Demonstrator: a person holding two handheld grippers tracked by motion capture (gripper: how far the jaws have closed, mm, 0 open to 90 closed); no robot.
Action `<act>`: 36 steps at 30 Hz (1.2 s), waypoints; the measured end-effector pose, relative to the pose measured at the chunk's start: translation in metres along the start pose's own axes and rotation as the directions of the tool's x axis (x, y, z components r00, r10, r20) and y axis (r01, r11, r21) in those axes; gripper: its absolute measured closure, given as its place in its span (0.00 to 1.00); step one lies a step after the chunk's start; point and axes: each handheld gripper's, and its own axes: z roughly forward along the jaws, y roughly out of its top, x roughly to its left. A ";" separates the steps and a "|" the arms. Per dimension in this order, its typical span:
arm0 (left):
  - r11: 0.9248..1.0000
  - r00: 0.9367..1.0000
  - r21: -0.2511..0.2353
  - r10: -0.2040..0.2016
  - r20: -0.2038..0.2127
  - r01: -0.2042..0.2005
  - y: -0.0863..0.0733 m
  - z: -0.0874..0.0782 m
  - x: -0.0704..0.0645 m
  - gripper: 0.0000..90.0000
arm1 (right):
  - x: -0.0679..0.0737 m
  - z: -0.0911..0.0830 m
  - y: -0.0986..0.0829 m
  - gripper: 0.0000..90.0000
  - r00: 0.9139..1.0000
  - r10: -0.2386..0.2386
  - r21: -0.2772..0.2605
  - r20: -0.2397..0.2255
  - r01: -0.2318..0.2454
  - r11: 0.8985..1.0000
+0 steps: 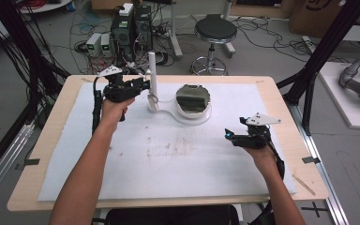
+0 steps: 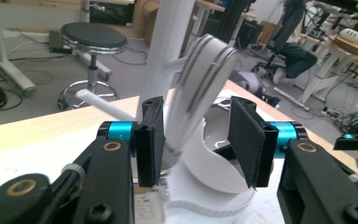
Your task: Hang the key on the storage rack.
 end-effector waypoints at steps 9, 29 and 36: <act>0.998 0.997 -0.006 0.056 -0.060 -0.056 0.014 0.004 -0.007 0.75 | 0.000 0.001 0.000 0.24 1.000 -0.001 0.005 -0.004 0.001 1.000; 0.987 0.978 0.077 0.148 -0.149 -0.138 0.005 0.009 -0.015 0.96 | -0.002 -0.001 -0.001 0.24 1.000 -0.004 0.001 -0.002 0.004 1.000; 0.984 0.969 0.084 0.171 -0.181 -0.158 0.011 0.008 -0.020 0.98 | -0.001 0.000 -0.001 0.24 1.000 -0.003 0.005 -0.004 0.003 1.000</act>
